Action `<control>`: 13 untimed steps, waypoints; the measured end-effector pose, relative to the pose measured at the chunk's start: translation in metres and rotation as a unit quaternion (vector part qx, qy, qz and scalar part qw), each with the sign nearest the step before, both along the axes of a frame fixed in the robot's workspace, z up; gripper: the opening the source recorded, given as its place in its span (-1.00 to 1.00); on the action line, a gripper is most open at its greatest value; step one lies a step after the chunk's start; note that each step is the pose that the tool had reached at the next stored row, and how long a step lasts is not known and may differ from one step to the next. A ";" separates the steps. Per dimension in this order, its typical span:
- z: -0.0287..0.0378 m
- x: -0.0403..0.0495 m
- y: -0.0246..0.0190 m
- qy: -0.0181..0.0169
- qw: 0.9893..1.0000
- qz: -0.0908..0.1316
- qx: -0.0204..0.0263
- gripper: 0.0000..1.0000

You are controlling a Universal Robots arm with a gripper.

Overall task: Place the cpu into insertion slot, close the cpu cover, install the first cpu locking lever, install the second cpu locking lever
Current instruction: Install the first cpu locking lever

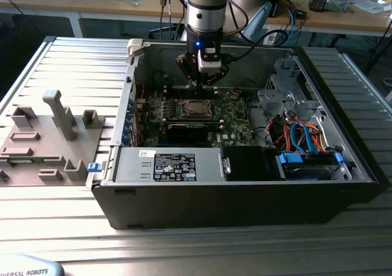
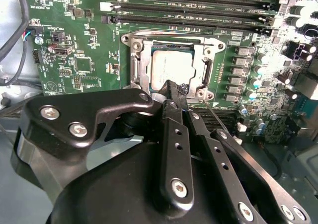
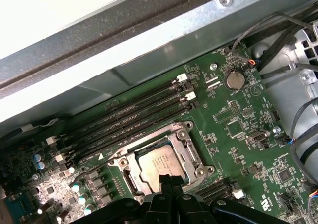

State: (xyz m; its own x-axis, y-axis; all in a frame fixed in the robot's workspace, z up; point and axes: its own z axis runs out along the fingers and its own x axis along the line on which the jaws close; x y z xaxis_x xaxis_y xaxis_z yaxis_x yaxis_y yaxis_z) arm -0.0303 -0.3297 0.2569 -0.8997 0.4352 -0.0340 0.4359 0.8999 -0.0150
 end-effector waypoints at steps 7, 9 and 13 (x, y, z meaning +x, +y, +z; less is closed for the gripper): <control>0.0000 0.0000 0.0000 0.000 1.000 0.005 0.000 -0.79; 0.0000 0.0000 0.0000 0.000 1.000 0.006 0.000 -0.79; 0.0000 0.0000 0.0000 0.000 1.000 0.009 0.000 -0.79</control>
State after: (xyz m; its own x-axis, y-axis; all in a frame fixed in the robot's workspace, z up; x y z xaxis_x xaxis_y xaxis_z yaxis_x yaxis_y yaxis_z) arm -0.0303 -0.3296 0.2568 -0.9074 0.4189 -0.0340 0.4196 0.9076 -0.0150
